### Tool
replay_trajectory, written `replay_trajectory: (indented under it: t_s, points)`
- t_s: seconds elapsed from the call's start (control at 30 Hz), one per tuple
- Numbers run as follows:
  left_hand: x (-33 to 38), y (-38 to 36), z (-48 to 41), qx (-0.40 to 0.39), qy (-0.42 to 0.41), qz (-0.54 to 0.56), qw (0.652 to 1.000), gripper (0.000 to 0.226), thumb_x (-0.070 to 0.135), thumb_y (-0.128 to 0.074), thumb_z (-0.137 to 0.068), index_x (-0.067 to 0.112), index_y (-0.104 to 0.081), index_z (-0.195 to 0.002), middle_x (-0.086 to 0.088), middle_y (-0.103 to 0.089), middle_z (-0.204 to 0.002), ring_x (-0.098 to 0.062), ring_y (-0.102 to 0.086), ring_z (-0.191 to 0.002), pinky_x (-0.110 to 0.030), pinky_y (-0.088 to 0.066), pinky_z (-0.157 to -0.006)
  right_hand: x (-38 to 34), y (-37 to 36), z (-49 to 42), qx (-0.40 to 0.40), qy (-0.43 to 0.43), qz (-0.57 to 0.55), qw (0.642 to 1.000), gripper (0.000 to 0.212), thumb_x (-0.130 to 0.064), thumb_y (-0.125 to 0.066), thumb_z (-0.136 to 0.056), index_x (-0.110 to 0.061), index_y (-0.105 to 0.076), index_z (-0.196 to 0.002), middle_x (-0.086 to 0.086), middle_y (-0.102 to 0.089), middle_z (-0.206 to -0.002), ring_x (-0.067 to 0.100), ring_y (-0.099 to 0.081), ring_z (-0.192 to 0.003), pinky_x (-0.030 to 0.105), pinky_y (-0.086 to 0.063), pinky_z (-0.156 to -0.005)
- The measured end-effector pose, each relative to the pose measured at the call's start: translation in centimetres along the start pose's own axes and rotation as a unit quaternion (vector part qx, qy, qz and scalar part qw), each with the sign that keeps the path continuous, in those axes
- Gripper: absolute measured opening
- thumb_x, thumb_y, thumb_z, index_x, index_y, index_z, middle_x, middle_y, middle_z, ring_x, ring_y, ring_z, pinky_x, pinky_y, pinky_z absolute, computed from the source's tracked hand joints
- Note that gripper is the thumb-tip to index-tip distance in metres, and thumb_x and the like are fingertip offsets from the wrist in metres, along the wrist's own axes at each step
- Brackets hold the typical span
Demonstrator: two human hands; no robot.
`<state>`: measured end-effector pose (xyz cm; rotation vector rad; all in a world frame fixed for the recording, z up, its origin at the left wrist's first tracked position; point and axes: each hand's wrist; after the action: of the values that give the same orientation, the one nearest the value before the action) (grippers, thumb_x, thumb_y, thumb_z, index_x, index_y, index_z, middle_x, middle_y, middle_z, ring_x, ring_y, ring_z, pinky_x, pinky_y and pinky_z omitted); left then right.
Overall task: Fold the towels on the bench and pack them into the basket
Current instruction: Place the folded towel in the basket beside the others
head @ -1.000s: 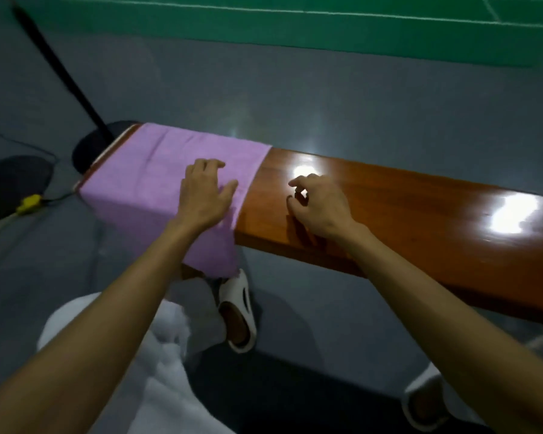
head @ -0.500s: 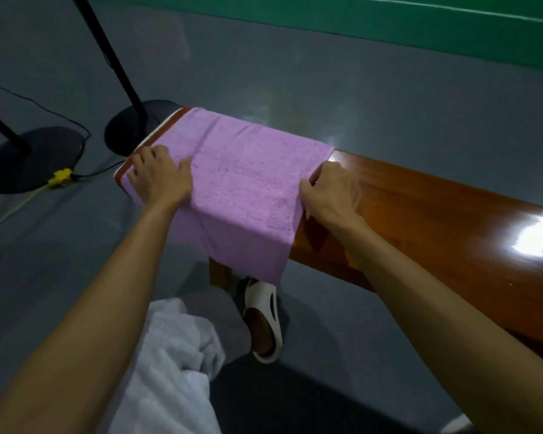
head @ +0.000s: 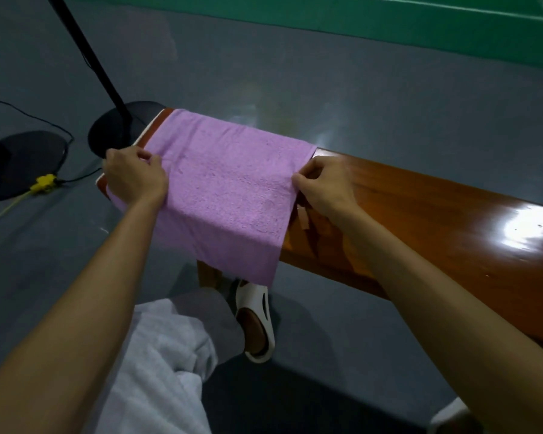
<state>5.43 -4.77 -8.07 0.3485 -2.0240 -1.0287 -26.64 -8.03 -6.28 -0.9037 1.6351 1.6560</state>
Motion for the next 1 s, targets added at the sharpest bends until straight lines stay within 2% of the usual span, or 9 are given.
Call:
replay_trajectory:
  t_s: [0.07,0.23,0.43,0.53,0.63,0.7,0.77,0.9,1.0]
  points:
    - [-0.5,-0.1,-0.7,0.017,-0.003,0.032,0.999,0.014,0.034,-0.073,-0.084,0.023,-0.078,-0.091,-0.007,-0.074,-0.104,-0.029,-0.069,-0.096,-0.045,-0.06,-0.082,0.0,0.1,-0.2,-0.007,-0.024,-0.019,1.0,0.01,-0.019,-0.083,-0.076,-0.019,-0.074,-0.072,-0.006,-0.074,-0.072,0.013,-0.073,-0.067,0.043,-0.064,-0.068]
    - [0.4,0.8,-1.1,0.024,-0.048,0.147,0.988,0.018,0.033,-0.069,-0.086,0.019,-0.08,-0.089,-0.002,-0.075,-0.09,-0.014,-0.067,-0.083,-0.019,-0.05,-0.072,-0.5,-0.4,-0.6,-0.004,-0.108,-0.137,0.985,0.033,-0.02,-0.09,-0.063,-0.018,-0.067,-0.087,0.007,-0.075,-0.084,0.028,-0.074,-0.074,0.042,-0.063,-0.063]
    - [1.8,3.4,-1.3,0.024,-0.083,0.255,0.963,0.007,0.022,-0.061,-0.089,0.019,-0.066,-0.09,0.004,-0.067,-0.086,-0.004,-0.06,-0.074,-0.014,-0.048,-0.067,-2.5,-1.4,0.0,-0.016,-0.229,-0.418,0.879,0.013,0.008,-0.068,-0.073,0.0,-0.061,-0.08,0.012,-0.058,-0.077,0.018,-0.059,-0.061,0.025,-0.049,-0.05]
    - [1.1,2.5,-1.5,-0.064,-0.013,0.203,0.977,0.006,0.019,-0.059,-0.093,0.015,-0.059,-0.098,0.003,-0.062,-0.089,-0.01,-0.059,-0.079,-0.019,-0.048,-0.065,-3.0,-1.7,0.2,-0.053,-0.228,-0.362,0.902,0.012,0.002,-0.068,-0.076,-0.002,-0.059,-0.084,0.011,-0.053,-0.076,0.021,-0.057,-0.062,0.025,-0.05,-0.049]
    - [0.5,1.7,-2.2,-0.159,0.064,0.152,0.973,0.026,0.033,-0.067,-0.089,0.007,-0.07,-0.09,-0.006,-0.065,-0.088,-0.02,-0.059,-0.079,-0.032,-0.051,-0.073,-3.1,-2.2,0.0,-0.053,-0.202,-0.267,0.941,0.023,-0.006,-0.078,-0.08,-0.006,-0.056,-0.083,0.009,-0.053,-0.072,0.024,-0.058,-0.062,0.028,-0.048,-0.046]
    - [0.5,1.7,-2.3,-0.206,0.035,0.13,0.969,0.025,0.025,-0.07,-0.088,0.0,-0.075,-0.087,-0.007,-0.065,-0.08,-0.018,-0.058,-0.074,-0.039,-0.054,-0.083,-2.7,-2.6,-0.1,-0.035,-0.171,-0.214,0.961,0.021,-0.009,-0.08,-0.079,-0.004,-0.06,-0.087,0.014,-0.065,-0.081,0.027,-0.067,-0.075,0.039,-0.054,-0.058]
    - [0.5,1.4,-2.4,-0.223,-0.015,0.115,0.968,0.017,0.015,-0.067,-0.088,0.003,-0.078,-0.083,-0.004,-0.065,-0.074,-0.014,-0.056,-0.071,-0.039,-0.053,-0.082,-2.6,-2.8,-0.1,-0.029,-0.134,-0.209,0.968,0.018,-0.004,-0.07,-0.083,0.001,-0.065,-0.1,0.02,-0.07,-0.096,0.025,-0.066,-0.082,0.038,-0.053,-0.066]
    - [2.2,2.7,-2.3,-0.183,-0.072,0.198,0.96,0.02,0.017,-0.056,-0.093,0.017,-0.072,-0.08,0.007,-0.059,-0.069,-0.007,-0.051,-0.064,-0.028,-0.049,-0.065,-2.8,-2.4,0.2,-0.032,-0.103,-0.386,0.916,0.03,0.009,-0.054,-0.091,-0.013,-0.069,-0.104,0.004,-0.071,-0.096,0.014,-0.065,-0.08,0.029,-0.054,-0.071]
    - [3.5,3.2,-2.7,-0.197,-0.011,0.249,0.948,0.025,0.012,-0.048,-0.098,0.022,-0.059,-0.078,0.004,-0.053,-0.073,-0.004,-0.045,-0.063,-0.018,-0.04,-0.055,-2.5,-2.6,-0.3,-0.041,-0.127,-0.429,0.893,0.033,0.008,-0.054,-0.09,-0.01,-0.068,-0.113,0.003,-0.072,-0.095,0.014,-0.065,-0.073,0.026,-0.055,-0.059]
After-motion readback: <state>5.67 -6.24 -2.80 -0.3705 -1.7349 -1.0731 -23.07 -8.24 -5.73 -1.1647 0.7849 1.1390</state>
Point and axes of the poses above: each hand's wrist, its own z-axis away from the middle knuckle, its own y-axis out of the back of the hand, x = y × z
